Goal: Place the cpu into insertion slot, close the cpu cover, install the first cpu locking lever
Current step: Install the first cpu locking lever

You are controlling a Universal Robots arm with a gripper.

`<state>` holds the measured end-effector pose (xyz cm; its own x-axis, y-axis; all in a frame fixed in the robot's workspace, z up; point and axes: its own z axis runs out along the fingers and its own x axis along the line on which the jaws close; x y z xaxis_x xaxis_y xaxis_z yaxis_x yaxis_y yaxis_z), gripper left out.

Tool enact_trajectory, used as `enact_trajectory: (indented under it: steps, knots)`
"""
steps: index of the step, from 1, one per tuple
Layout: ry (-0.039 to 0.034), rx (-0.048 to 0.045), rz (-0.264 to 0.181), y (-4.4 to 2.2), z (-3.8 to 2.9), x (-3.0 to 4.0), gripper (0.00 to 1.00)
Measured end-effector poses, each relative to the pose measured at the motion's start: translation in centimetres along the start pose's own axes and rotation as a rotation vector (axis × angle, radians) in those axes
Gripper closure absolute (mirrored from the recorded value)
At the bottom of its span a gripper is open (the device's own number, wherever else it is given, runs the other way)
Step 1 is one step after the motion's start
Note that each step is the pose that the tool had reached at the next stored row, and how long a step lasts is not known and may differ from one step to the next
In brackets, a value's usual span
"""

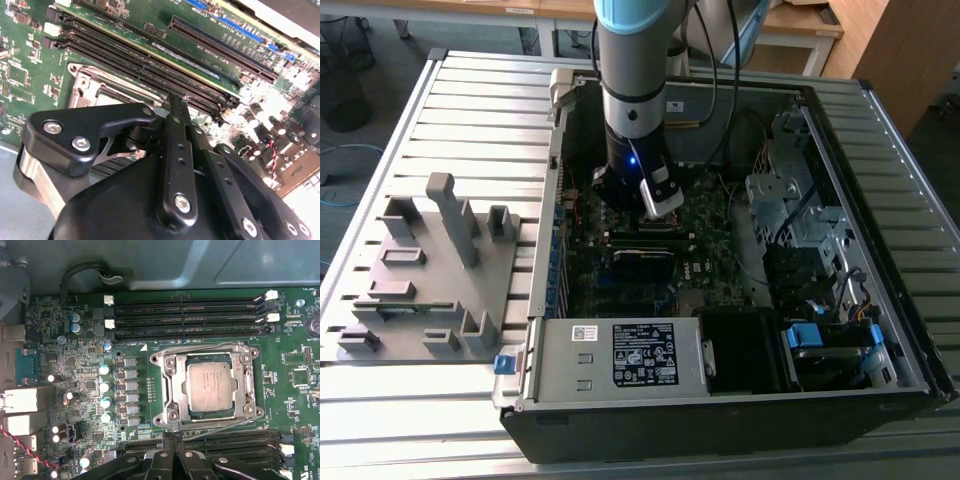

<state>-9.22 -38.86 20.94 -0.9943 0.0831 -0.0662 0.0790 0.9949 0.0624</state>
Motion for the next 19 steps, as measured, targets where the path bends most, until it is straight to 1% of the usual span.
enact_trajectory:
  steps: [4,10,15,19]
  knots:
    - [0.0006,-0.0081,0.001,-0.05,0.11,0.03,0.9]
    - [0.0013,-0.016,0.001,-0.07,0.22,0.11,0.9]
    - [0.0018,-0.023,0.002,-0.11,0.38,0.32,0.9]
    - [0.0019,-0.0244,0.002,-0.1,0.39,0.35,0.9]
